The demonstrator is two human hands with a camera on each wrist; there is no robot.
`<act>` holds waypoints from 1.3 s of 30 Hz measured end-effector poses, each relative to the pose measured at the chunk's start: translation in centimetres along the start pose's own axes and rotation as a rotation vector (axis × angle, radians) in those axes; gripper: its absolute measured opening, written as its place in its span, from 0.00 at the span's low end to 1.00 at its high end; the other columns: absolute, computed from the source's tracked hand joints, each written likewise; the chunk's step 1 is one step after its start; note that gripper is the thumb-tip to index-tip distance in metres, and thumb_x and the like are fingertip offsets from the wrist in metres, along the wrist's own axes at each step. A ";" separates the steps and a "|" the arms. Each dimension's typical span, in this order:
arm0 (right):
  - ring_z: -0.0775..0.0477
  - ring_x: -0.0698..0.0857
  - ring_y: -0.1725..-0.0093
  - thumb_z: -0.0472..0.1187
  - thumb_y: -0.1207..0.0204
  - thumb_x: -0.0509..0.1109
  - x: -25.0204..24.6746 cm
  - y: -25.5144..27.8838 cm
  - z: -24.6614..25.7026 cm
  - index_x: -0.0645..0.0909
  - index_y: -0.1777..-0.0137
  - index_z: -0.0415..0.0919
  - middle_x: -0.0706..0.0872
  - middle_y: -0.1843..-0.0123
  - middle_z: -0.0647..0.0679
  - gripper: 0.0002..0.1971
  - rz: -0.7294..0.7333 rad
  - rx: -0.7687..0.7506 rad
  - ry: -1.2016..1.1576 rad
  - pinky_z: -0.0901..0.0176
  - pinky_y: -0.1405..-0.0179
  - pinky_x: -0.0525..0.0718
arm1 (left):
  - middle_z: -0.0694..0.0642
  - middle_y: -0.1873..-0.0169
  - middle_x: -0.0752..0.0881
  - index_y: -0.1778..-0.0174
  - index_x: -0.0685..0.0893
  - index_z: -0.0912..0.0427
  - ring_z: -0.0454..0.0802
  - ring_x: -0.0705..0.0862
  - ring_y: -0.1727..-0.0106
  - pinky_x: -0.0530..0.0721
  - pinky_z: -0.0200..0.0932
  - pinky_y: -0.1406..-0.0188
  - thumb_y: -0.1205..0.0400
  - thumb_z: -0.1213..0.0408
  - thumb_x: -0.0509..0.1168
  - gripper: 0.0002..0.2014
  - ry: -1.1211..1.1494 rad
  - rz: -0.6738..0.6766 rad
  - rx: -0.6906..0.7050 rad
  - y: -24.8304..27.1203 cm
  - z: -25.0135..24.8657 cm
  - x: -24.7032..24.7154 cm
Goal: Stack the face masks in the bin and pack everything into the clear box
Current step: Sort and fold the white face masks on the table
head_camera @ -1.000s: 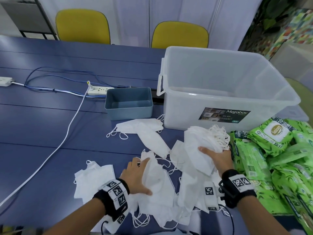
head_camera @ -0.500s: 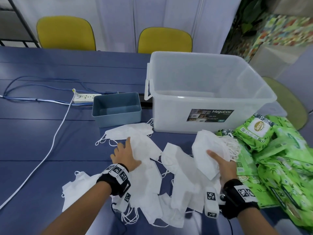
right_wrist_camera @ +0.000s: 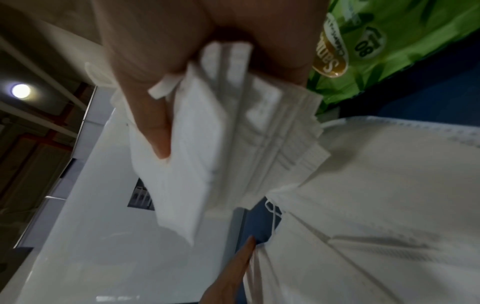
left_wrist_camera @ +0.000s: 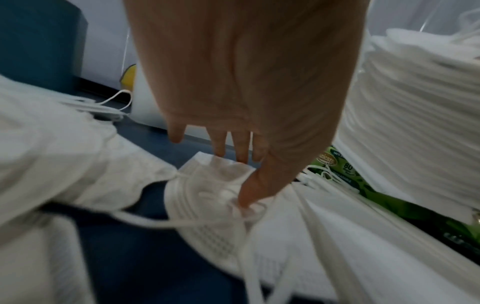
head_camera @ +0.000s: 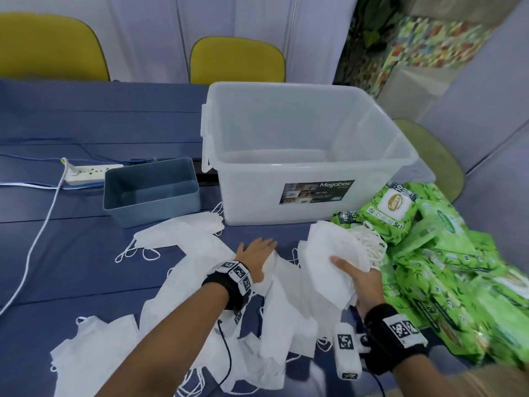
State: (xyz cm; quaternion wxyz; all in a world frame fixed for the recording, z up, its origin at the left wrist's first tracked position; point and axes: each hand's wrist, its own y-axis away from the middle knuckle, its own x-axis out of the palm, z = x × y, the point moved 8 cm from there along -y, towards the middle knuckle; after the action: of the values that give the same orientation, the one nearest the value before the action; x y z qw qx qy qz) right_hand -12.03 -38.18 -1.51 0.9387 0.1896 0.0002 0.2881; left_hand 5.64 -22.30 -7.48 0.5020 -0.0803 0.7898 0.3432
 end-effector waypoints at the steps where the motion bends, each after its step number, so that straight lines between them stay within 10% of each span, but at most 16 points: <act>1: 0.45 0.92 0.54 0.32 0.44 0.83 -0.2 -0.2 0.0 0.86 0.46 0.34 0.92 0.50 0.42 0.23 -0.002 -0.008 0.011 0.51 0.55 0.90 | 0.51 0.16 0.48 0.16 0.48 0.51 0.51 0.46 0.16 0.44 0.66 0.21 0.21 0.69 0.63 0.41 -0.023 0.041 0.015 -0.5 -0.2 0.0; 9: 0.42 0.90 0.48 0.37 0.49 0.86 0.5 -1.3 -0.2 0.84 0.42 0.31 0.91 0.48 0.43 0.32 0.003 0.036 0.012 0.40 0.40 0.85 | 0.57 0.38 0.79 0.38 0.76 0.57 0.59 0.78 0.36 0.77 0.51 0.39 0.24 0.60 0.70 0.19 0.134 -0.037 -0.057 -0.5 2.7 -2.4; 17: 0.43 0.90 0.47 0.44 0.61 0.90 3.1 -1.7 -1.1 0.85 0.42 0.33 0.91 0.48 0.44 0.42 0.009 0.077 0.010 0.40 0.39 0.85 | 0.55 0.59 0.78 0.49 0.72 0.59 0.51 0.77 0.64 0.73 0.31 0.72 0.23 0.79 0.62 0.13 0.926 -0.364 -0.174 5.1 7.9 -6.6; 23: 0.44 0.90 0.49 0.48 0.64 0.90 5.3 -1.2 -1.4 0.84 0.40 0.33 0.91 0.48 0.44 0.46 0.032 0.140 0.006 0.44 0.41 0.86 | 0.58 0.47 0.77 0.37 0.72 0.45 0.52 0.78 0.55 0.78 0.39 0.70 0.35 0.86 0.56 0.36 1.378 -0.430 -0.026 9.0 6.8 -7.8; 27: 0.44 0.88 0.49 0.54 0.67 0.92 6.1 -1.3 -2.8 0.78 0.34 0.33 0.89 0.44 0.39 0.56 -0.002 0.212 -0.011 0.32 0.45 0.85 | 0.54 0.45 0.79 0.41 0.81 0.57 0.43 0.81 0.63 0.80 0.38 0.66 0.30 0.84 0.58 0.25 1.630 -0.477 0.039 10.1 5.3 -8.3; 31: 0.40 0.89 0.46 0.51 0.64 0.92 7.3 -0.7 -2.9 0.77 0.32 0.32 0.89 0.44 0.39 0.56 0.022 0.271 -0.088 0.43 0.48 0.88 | 0.52 0.49 0.84 0.45 0.86 0.60 0.45 0.82 0.57 0.82 0.37 0.59 0.18 0.80 0.60 0.15 1.684 -0.519 0.069 10.7 4.3 -8.7; 39: 0.41 0.90 0.58 0.36 0.36 0.82 10.1 0.9 -1.7 0.84 0.45 0.31 0.91 0.52 0.38 0.20 0.111 0.265 -0.089 0.59 0.69 0.86 | 0.53 0.47 0.84 0.45 0.83 0.62 0.50 0.87 0.58 0.89 0.40 0.59 0.27 0.82 0.71 0.18 1.578 -0.568 0.044 11.3 3.1 -8.6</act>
State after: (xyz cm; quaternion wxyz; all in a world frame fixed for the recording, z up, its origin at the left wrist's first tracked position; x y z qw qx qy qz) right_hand -4.24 -31.41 -1.64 0.8871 0.3244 -0.0138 0.3281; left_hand 6.76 -13.69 4.19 -0.1293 -0.4827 0.8656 0.0314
